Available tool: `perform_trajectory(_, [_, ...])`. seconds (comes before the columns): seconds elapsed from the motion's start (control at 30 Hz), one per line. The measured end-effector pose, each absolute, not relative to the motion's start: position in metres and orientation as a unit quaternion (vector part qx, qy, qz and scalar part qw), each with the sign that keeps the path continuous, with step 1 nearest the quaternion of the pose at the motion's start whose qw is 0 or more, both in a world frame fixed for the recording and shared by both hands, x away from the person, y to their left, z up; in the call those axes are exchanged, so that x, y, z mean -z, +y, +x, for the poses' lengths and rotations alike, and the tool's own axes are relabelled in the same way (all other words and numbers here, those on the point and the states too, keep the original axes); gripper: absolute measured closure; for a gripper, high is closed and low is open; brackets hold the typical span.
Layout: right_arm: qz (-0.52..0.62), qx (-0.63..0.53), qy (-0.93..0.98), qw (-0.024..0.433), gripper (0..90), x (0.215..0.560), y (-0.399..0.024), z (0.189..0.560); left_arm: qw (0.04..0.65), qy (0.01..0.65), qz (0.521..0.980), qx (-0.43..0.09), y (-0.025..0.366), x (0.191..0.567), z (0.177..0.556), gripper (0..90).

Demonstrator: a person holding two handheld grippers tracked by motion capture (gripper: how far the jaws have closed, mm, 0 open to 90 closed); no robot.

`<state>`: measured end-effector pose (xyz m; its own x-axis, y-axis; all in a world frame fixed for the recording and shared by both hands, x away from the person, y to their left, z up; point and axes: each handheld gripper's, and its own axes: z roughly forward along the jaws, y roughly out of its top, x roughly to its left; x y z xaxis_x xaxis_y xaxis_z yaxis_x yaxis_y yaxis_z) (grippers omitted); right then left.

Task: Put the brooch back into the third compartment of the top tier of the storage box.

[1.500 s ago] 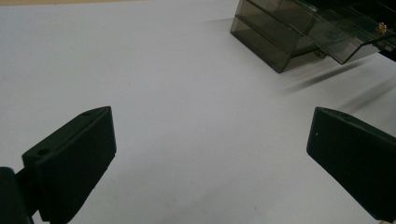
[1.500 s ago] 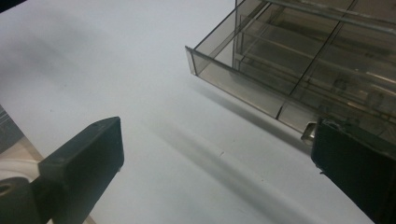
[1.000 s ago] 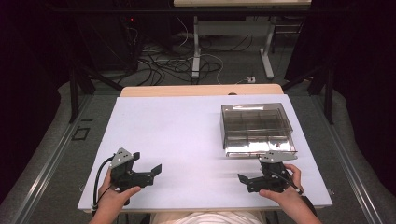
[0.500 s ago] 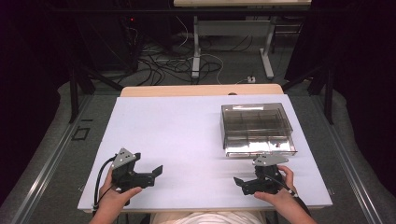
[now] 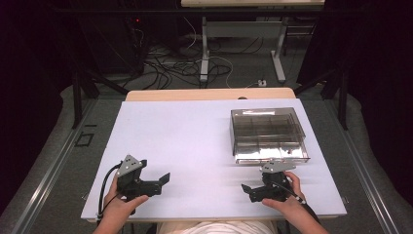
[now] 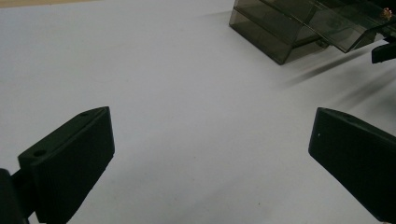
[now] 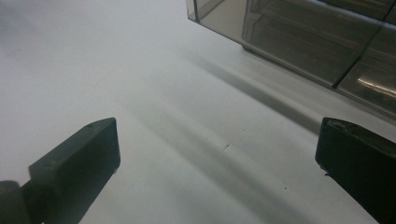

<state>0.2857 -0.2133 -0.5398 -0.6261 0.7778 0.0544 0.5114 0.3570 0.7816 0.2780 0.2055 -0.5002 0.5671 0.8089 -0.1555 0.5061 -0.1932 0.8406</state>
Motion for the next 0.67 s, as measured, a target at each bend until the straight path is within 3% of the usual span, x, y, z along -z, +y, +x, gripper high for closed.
perform_trajectory(0.67, [0.408, -0.395, 0.806, 0.166, 0.0, 0.5460, -0.2116, 0.2877, 0.460, 0.435, 0.755, -0.170, 0.2061, 0.5013, 0.2795, 0.3])
